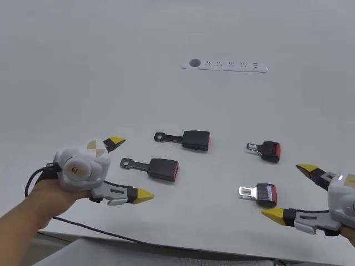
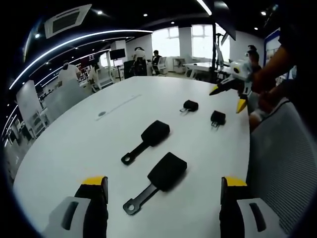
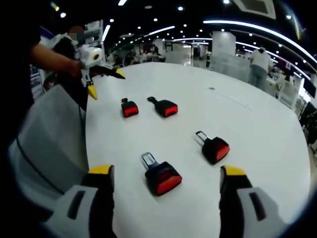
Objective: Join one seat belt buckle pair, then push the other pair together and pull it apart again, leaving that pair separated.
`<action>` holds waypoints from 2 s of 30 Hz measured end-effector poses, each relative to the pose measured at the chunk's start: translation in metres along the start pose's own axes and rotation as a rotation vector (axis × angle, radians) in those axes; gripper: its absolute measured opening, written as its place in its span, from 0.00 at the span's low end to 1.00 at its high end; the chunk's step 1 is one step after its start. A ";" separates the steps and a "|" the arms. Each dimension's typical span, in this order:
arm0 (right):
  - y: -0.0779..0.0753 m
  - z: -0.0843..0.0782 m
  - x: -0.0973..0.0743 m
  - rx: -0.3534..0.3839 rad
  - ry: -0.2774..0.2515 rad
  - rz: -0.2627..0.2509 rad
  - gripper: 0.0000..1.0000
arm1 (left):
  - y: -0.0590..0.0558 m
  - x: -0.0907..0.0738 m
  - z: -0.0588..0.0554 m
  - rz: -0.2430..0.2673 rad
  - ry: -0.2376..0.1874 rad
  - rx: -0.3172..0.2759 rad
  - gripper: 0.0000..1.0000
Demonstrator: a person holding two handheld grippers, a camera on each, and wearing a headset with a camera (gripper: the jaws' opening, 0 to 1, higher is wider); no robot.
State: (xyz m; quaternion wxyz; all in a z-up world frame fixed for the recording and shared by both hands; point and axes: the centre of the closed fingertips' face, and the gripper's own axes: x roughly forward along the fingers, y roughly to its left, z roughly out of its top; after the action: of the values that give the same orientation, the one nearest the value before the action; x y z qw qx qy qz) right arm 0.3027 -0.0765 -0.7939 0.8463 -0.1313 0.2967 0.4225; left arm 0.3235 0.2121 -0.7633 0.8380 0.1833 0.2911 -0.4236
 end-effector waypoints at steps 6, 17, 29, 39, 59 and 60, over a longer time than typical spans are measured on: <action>0.005 -0.006 0.006 -0.027 0.041 0.049 0.87 | -0.001 0.012 -0.006 -0.040 0.042 0.045 0.95; 0.009 -0.013 0.019 -0.061 0.107 0.143 0.81 | 0.003 0.042 -0.012 -0.118 0.081 0.090 0.87; -0.002 -0.025 0.032 -0.101 0.169 0.239 0.72 | 0.009 0.078 -0.034 -0.218 0.175 0.176 0.81; 0.003 -0.037 0.039 -0.173 0.237 0.330 0.64 | 0.011 0.091 -0.045 -0.272 0.222 0.209 0.63; 0.005 -0.038 0.042 -0.302 0.240 0.367 0.36 | 0.001 0.092 -0.036 -0.311 0.208 0.239 0.39; 0.007 -0.037 0.042 -0.289 0.237 0.365 0.36 | 0.001 0.092 -0.036 -0.311 0.209 0.242 0.39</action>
State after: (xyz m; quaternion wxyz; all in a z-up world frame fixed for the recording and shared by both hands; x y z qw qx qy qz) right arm 0.3023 -0.0635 -0.8489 0.6880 -0.2437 0.3490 0.5878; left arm 0.3557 0.1772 -0.8497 0.6997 0.2785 0.3481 -0.5583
